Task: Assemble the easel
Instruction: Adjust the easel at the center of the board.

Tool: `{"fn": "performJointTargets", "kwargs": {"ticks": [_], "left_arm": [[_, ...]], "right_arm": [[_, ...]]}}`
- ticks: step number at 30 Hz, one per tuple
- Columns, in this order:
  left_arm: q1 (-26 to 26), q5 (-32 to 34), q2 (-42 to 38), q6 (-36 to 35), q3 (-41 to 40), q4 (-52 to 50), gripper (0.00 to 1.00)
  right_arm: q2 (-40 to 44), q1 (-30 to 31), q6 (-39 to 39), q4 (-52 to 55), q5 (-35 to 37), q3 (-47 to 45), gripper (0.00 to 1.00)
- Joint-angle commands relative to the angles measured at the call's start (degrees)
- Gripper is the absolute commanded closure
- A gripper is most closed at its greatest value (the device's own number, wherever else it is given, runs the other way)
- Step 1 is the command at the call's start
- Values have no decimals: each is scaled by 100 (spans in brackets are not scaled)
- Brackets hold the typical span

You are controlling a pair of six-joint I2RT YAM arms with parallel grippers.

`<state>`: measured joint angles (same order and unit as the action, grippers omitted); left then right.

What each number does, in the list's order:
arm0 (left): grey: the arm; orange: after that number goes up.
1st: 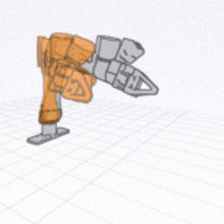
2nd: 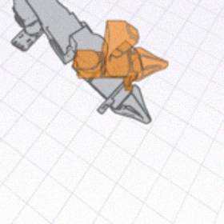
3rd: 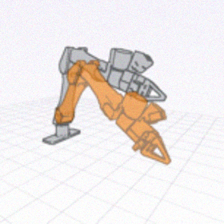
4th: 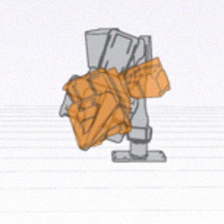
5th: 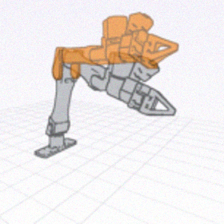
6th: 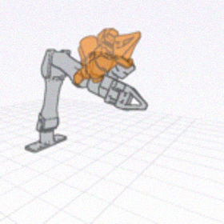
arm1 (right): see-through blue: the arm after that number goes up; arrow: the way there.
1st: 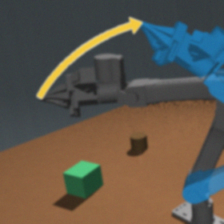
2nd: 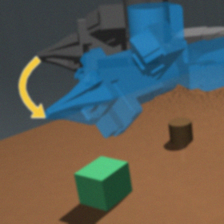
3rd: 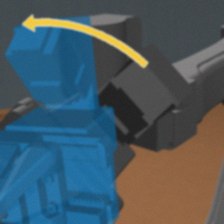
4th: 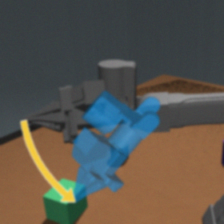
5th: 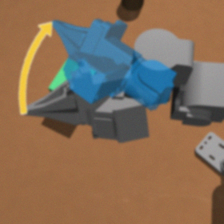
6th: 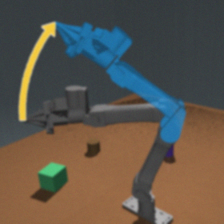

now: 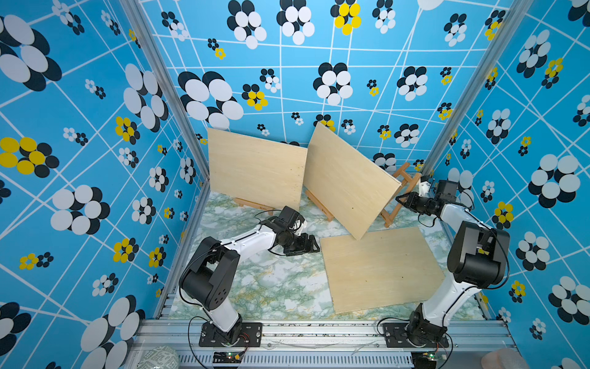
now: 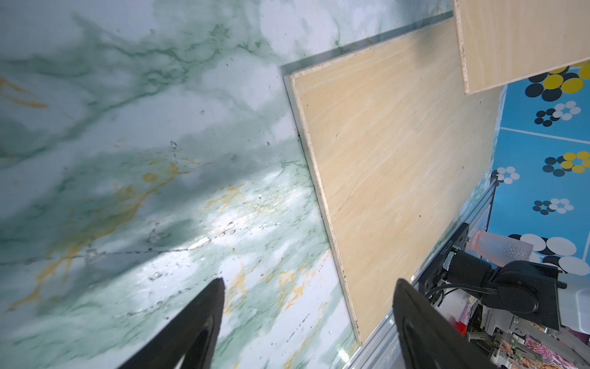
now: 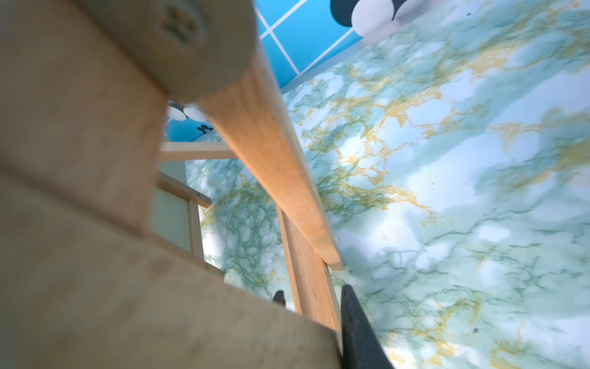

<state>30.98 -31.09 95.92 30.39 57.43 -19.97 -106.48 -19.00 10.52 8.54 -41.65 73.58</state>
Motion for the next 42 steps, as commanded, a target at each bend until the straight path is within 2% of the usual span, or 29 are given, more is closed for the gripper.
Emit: {"fn": "performJointTargets", "kwargs": {"ticks": [1,3,7,10,18,23,28,31,38,42], "left_arm": [[-31,-2,186,-95,216,-227,16],[-22,36,217,-74,289,-280,15],[-15,104,215,-7,369,-306,15],[4,116,267,37,403,-322,16],[100,203,362,67,540,-438,16],[148,226,402,102,559,-412,16],[179,252,330,112,482,-385,16],[165,264,256,92,412,-403,16],[168,253,176,107,338,-350,16],[171,253,173,32,407,-458,16]], "right_arm": [[-106,-24,355,-397,-316,517,99],[-145,-25,258,-308,-137,704,99],[8,-33,236,-636,443,502,99],[63,-42,290,-960,526,298,99],[-195,37,107,-791,403,579,98],[-441,480,-536,60,409,964,98],[-488,720,-765,408,473,828,98],[-445,740,-835,502,465,699,98],[-726,740,-1214,1639,350,981,97],[-667,740,-1437,2098,579,976,91]]}}
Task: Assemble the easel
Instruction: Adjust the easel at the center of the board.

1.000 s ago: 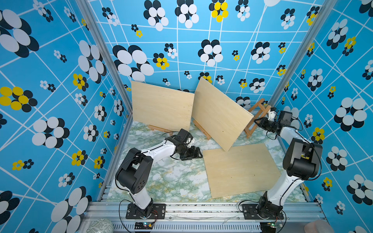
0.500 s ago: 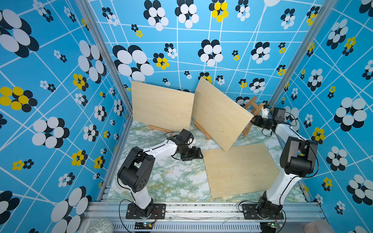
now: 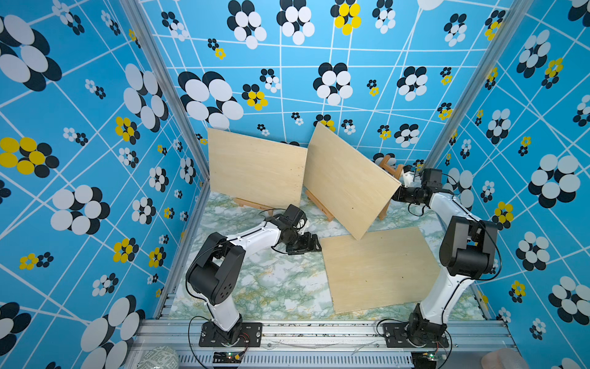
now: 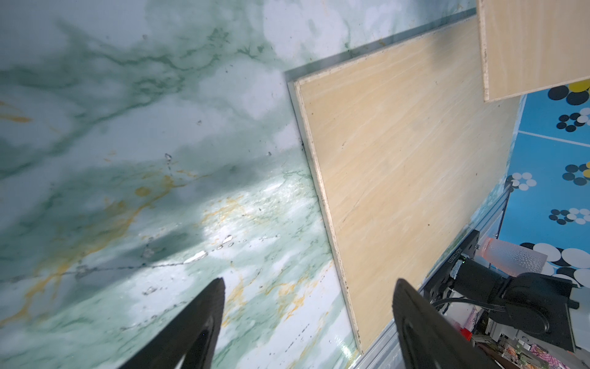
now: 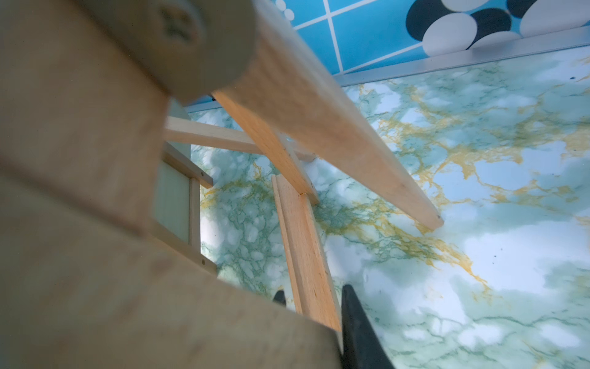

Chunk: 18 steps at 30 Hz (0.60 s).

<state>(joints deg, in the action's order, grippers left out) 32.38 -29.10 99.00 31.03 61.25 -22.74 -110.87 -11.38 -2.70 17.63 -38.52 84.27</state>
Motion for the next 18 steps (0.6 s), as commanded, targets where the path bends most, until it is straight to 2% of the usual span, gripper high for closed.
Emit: {"fn": "performJointTargets", "kwargs": {"ticks": [1,5,8,13,18], "left_arm": [[23,54,-105,-60,71,-218,16],[29,11,-11,-89,216,-242,16],[39,-17,-11,-78,254,-230,16],[27,19,-116,-123,177,-279,16],[5,6,-153,-80,81,-164,16]], "right_arm": [[-178,-23,-110,1204,305,-166,88],[12,-31,-66,1122,552,-493,69],[116,-83,37,1025,715,-671,58],[378,-304,346,781,817,-917,49],[886,-453,1001,270,748,-1323,42]]}}
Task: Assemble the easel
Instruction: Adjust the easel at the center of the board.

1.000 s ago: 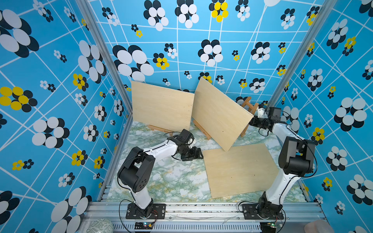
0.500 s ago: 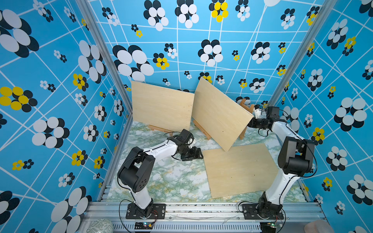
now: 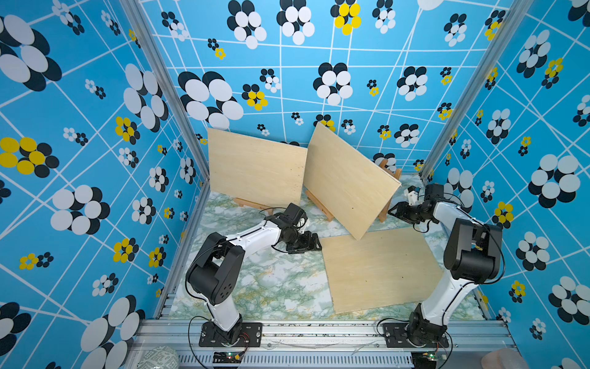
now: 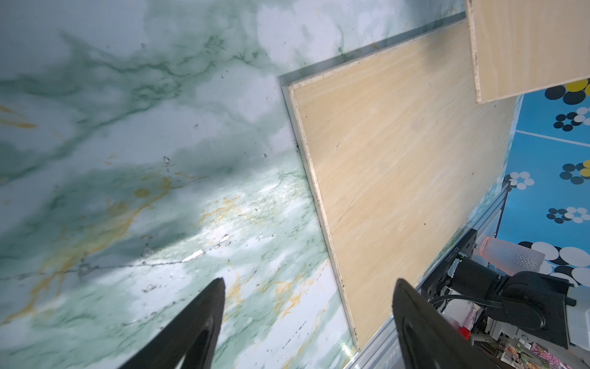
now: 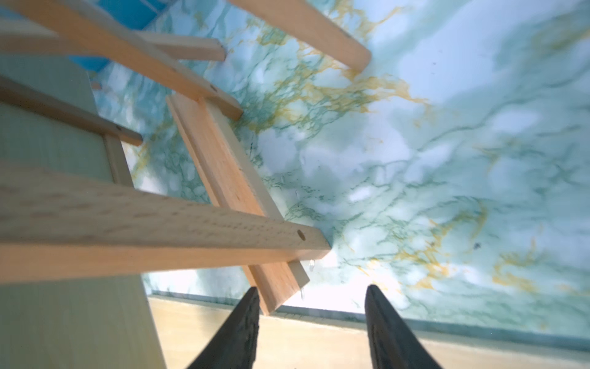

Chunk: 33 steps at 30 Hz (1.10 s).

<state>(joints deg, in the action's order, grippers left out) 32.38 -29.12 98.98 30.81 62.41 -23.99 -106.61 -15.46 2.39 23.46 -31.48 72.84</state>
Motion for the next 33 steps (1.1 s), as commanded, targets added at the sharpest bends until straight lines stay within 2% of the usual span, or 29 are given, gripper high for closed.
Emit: {"fn": "performJointTargets", "kwargs": {"ticks": [1,3,6,8,10,14,16,20,33], "left_arm": [[18,-3,-142,-39,-53,9,16],[28,-22,-124,11,-88,125,16],[57,-28,-128,99,-148,267,16],[86,-40,-147,128,-192,324,16],[108,-24,-189,123,-238,316,16],[100,68,-356,92,-398,246,16],[75,100,-430,107,-476,254,16],[32,144,-476,119,-504,256,16],[-30,211,-275,126,-388,195,16]], "right_arm": [[559,-39,727,-413,63,-307,41],[741,-29,1256,-733,-71,-651,34],[951,-20,2068,-1101,332,-1189,31],[727,-57,2339,-996,544,-1054,35],[348,-101,2532,-848,373,-709,44],[-133,-255,3245,-1150,163,-267,77],[-425,-255,3427,-1189,115,4,89],[-1035,-255,3952,-1583,-259,366,100],[-2308,294,5283,-2580,-535,1266,100]]}}
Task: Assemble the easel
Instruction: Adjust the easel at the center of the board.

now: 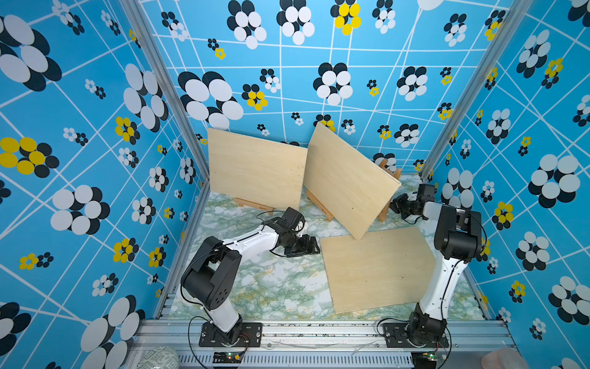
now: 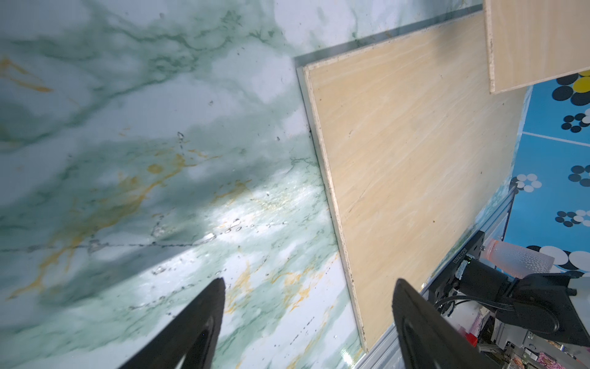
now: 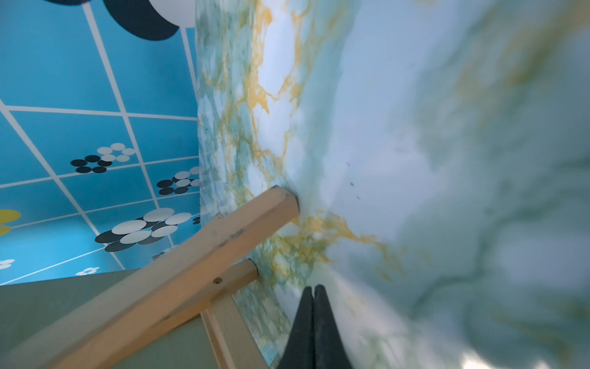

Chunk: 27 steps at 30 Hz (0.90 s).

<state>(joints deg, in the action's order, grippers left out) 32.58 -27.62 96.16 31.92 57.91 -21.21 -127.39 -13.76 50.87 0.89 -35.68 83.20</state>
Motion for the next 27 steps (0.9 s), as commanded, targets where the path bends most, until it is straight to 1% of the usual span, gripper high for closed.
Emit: {"fn": "performJointTargets", "kwargs": {"ticks": [1,7,12,19,21,24,27], "left_arm": [[-67,64,26,8,59,-98,16],[-144,72,78,-6,45,-144,16],[-204,65,191,-42,113,-237,16],[-246,92,363,-64,219,-344,16],[-243,90,403,-56,253,-363,16],[-252,99,450,-63,303,-398,16],[-253,91,474,-73,361,-401,16]], "right_arm": [[-314,151,529,-342,-79,304,100],[-668,155,1217,-1145,255,388,100],[-923,77,1524,-1676,530,565,100],[-1496,-49,1651,-1623,640,1472,100],[-1648,-115,1662,-1562,620,1689,98],[-1737,-196,1624,-1486,490,1872,96],[-1547,-215,1347,-1237,391,1800,93]]}}
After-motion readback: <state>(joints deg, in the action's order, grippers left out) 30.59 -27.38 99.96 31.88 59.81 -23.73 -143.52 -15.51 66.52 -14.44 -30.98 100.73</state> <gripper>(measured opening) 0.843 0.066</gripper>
